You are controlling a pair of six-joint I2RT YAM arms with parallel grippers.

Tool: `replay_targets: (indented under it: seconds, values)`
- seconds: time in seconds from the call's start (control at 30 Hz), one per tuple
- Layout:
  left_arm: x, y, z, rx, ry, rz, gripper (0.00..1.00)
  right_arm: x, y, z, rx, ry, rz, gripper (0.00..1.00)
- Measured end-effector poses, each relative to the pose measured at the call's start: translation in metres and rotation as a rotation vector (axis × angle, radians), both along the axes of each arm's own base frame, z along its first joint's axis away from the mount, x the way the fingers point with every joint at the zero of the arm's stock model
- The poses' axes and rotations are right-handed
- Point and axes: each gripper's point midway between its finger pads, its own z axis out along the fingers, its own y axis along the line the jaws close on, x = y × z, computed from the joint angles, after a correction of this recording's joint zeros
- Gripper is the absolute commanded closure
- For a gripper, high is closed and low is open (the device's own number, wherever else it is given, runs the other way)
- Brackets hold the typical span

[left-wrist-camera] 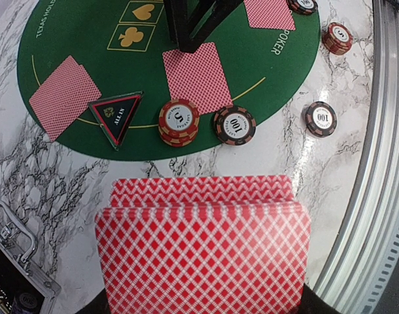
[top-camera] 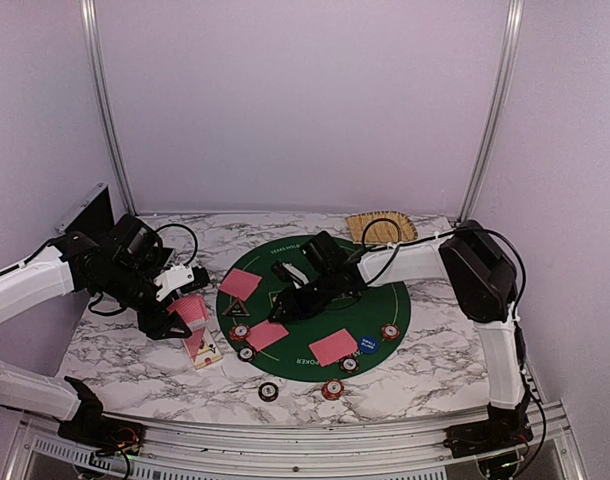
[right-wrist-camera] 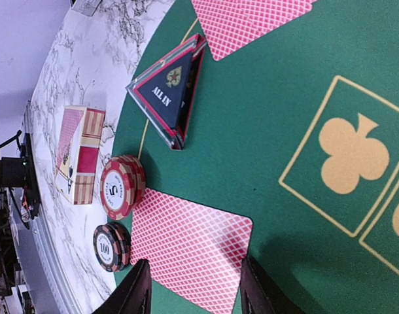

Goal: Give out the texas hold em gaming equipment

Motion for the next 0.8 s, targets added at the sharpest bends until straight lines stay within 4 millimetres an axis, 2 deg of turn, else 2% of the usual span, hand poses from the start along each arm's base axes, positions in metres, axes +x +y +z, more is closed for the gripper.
replay_targets:
  seconds: [0.1,0.2,0.33,0.47,0.53,0.63,0.8]
  values:
    - [0.0,0.0,0.0,0.0,0.0,0.0,1.0,-0.001,0.002,0.001,0.005,0.003,0.0,0.38]
    - [0.0,0.0,0.0,0.0,0.0,0.0,1.0,0.002,0.001,0.0,-0.031,-0.036,-0.007,0.32]
    - [0.0,0.0,0.0,0.0,0.0,0.0,1.0,0.026,0.01,0.01,-0.087,-0.171,-0.025,0.31]
    - [0.0,0.0,0.0,0.0,0.0,0.0,1.0,0.039,0.017,0.01,-0.159,-0.283,-0.025,0.31]
    - [0.0,0.0,0.0,0.0,0.0,0.0,1.0,0.039,0.021,0.003,-0.208,-0.329,-0.011,0.31]
    - [0.0,0.0,0.0,0.0,0.0,-0.001,1.0,0.028,0.022,-0.013,-0.291,-0.373,0.023,0.32]
    - [0.0,0.0,0.0,0.0,-0.001,-0.001,1.0,0.019,0.024,-0.016,-0.351,-0.43,0.048,0.34]
